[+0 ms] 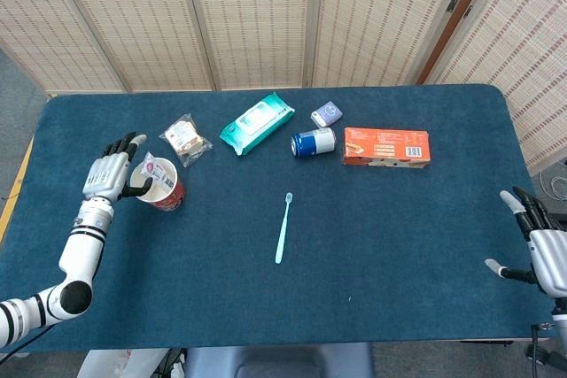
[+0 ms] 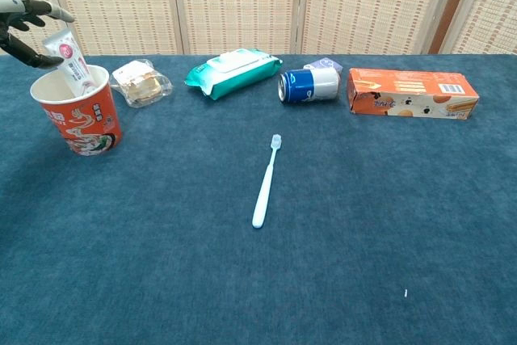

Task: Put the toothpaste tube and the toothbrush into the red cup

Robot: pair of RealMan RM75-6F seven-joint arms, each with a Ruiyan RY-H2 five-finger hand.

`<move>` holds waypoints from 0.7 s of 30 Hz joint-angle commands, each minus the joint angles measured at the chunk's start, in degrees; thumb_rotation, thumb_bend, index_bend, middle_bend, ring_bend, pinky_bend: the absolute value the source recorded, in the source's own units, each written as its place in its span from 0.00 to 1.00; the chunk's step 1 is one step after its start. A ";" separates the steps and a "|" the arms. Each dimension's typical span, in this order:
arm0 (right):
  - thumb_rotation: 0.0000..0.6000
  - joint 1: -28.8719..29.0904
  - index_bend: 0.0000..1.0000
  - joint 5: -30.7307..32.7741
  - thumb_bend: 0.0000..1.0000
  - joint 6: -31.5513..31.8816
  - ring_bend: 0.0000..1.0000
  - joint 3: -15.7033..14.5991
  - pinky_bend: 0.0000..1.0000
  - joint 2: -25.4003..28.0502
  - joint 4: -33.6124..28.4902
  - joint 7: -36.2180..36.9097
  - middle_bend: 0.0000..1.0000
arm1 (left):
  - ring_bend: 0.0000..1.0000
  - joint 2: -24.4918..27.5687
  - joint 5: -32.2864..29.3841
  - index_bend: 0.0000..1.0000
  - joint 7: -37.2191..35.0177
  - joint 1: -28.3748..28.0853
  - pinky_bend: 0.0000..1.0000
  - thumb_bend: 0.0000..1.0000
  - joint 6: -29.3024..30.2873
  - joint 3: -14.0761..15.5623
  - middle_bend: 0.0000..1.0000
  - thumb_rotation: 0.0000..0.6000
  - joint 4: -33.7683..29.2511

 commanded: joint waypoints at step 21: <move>1.00 -0.12 0.05 -0.01 0.00 0.39 0.00 0.10 0.25 0.12 -0.10 0.13 0.04 | 0.00 -0.23 11.89 0.00 10.49 1.83 0.00 0.14 13.83 3.02 0.00 1.00 -17.93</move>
